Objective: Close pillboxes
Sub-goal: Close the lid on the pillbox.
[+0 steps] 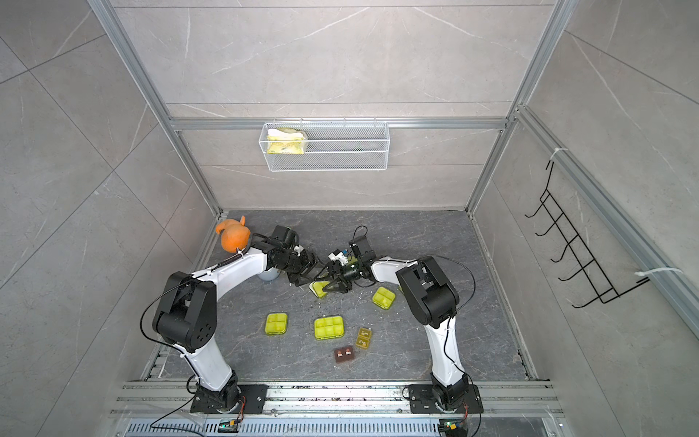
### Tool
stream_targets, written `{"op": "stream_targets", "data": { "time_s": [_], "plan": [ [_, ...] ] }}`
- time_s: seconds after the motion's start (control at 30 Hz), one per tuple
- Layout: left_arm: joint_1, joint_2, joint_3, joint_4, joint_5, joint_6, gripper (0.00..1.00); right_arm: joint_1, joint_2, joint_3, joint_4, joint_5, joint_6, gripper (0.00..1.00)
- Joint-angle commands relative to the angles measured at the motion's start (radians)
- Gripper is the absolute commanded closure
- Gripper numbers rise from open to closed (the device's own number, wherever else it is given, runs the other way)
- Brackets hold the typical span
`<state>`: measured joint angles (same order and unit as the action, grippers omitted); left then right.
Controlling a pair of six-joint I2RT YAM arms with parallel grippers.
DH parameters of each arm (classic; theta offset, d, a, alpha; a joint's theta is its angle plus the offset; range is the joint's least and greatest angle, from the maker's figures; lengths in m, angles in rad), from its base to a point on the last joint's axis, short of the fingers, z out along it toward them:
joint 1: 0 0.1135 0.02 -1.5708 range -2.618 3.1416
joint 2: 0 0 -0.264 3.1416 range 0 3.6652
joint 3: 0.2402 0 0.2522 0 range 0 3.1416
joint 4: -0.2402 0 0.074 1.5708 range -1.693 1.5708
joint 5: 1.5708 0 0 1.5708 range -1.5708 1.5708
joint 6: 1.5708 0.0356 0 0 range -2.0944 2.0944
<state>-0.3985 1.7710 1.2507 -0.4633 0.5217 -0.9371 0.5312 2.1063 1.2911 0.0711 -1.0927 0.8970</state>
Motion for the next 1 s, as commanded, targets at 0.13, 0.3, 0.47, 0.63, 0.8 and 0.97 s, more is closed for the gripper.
{"op": "stream_targets", "data": {
  "time_s": [0.13,0.3,0.47,0.63,0.8,0.97],
  "plan": [
    [0.010,-0.063,0.002,-0.032,-0.009,0.035,0.24,0.008,0.023,0.058,-0.026,0.013,-0.016,0.31],
    [0.013,-0.078,-0.007,-0.037,-0.012,0.036,0.22,0.007,0.037,0.094,-0.036,0.013,-0.019,0.31],
    [0.015,-0.094,-0.012,-0.032,-0.010,0.037,0.20,0.003,0.032,0.128,-0.075,0.019,-0.039,0.30],
    [0.019,-0.117,-0.028,-0.009,-0.010,0.032,0.18,0.000,0.019,0.129,-0.105,0.037,-0.055,0.30],
    [0.023,-0.133,-0.065,0.005,-0.015,0.025,0.18,0.000,0.012,0.106,-0.120,0.048,-0.062,0.32],
    [0.026,-0.155,-0.099,0.015,-0.028,0.015,0.19,0.000,0.032,0.113,-0.162,0.065,-0.087,0.36]
  ]
}}
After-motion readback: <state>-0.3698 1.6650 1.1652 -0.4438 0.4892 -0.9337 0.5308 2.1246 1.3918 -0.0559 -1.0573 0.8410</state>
